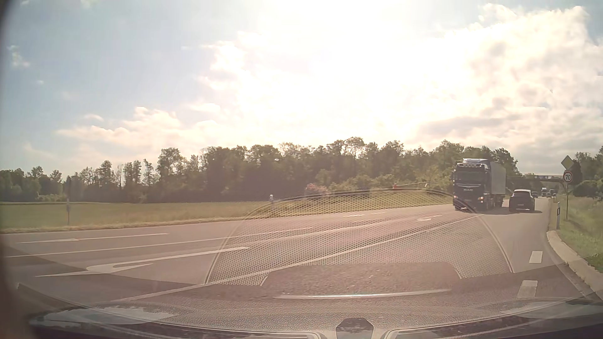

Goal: Follow the waypoints while adhering to traffic rules and regulations

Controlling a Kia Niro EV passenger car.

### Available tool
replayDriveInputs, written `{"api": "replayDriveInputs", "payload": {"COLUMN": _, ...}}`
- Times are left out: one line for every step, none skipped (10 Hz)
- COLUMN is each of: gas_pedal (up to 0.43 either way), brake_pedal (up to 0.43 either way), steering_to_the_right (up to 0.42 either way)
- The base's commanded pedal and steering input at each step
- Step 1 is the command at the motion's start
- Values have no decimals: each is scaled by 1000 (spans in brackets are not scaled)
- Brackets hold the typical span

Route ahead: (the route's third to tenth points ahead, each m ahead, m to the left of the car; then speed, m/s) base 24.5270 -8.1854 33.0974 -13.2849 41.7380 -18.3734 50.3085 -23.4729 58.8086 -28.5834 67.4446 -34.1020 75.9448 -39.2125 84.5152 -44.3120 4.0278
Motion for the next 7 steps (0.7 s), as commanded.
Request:
{"api": "replayDriveInputs", "payload": {"gas_pedal": 398, "brake_pedal": 0, "steering_to_the_right": 376}}
{"api": "replayDriveInputs", "payload": {"gas_pedal": 390, "brake_pedal": 0, "steering_to_the_right": 361}}
{"api": "replayDriveInputs", "payload": {"gas_pedal": 370, "brake_pedal": 0, "steering_to_the_right": 340}}
{"api": "replayDriveInputs", "payload": {"gas_pedal": 358, "brake_pedal": 0, "steering_to_the_right": 325}}
{"api": "replayDriveInputs", "payload": {"gas_pedal": 358, "brake_pedal": 0, "steering_to_the_right": 298}}
{"api": "replayDriveInputs", "payload": {"gas_pedal": 358, "brake_pedal": 0, "steering_to_the_right": 269}}
{"api": "replayDriveInputs", "payload": {"gas_pedal": 358, "brake_pedal": 0, "steering_to_the_right": 255}}
